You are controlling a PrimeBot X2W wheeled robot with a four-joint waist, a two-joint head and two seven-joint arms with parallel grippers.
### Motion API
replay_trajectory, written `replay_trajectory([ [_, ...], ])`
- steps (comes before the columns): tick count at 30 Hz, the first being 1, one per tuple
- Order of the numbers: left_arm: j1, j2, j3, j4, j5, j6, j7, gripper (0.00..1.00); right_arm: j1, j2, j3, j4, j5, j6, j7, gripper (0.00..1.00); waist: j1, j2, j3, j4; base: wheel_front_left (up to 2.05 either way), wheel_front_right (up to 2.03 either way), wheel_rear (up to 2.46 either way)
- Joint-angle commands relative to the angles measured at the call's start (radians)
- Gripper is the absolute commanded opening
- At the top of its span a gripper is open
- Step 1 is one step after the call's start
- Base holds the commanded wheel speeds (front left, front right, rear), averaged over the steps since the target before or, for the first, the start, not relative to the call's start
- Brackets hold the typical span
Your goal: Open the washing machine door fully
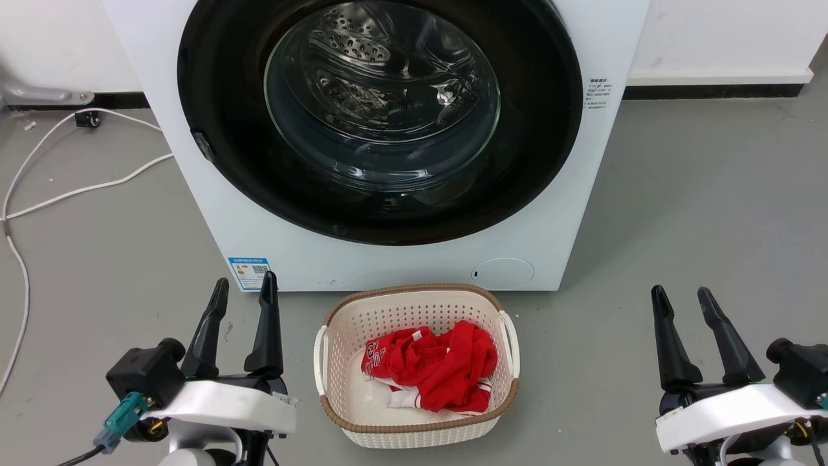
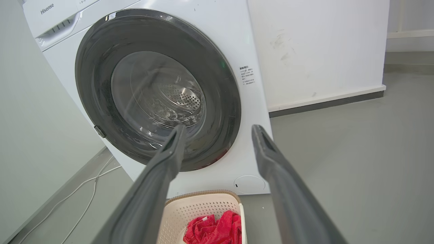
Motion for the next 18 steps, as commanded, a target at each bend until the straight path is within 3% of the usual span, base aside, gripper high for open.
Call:
replay_trajectory([
  [1, 0.001, 0.006, -0.003, -0.009, 0.021, 0.005, -0.009, 1.00, -0.001, 0.003, 0.001, -0.015, -0.027, 0.000, -0.005, 1.00, -0.0001, 0.0000, 0.000, 0.000, 0.00, 0.00, 0.00],
  [18, 0.003, 0.015, -0.020, 0.005, 0.196, 0.035, -0.052, 1.00, 0.017, 0.005, 0.008, -0.034, -0.199, 0.000, 0.004, 1.00, -0.0001, 0.0000, 0.003, -0.003, 0.00, 0.00, 0.00],
])
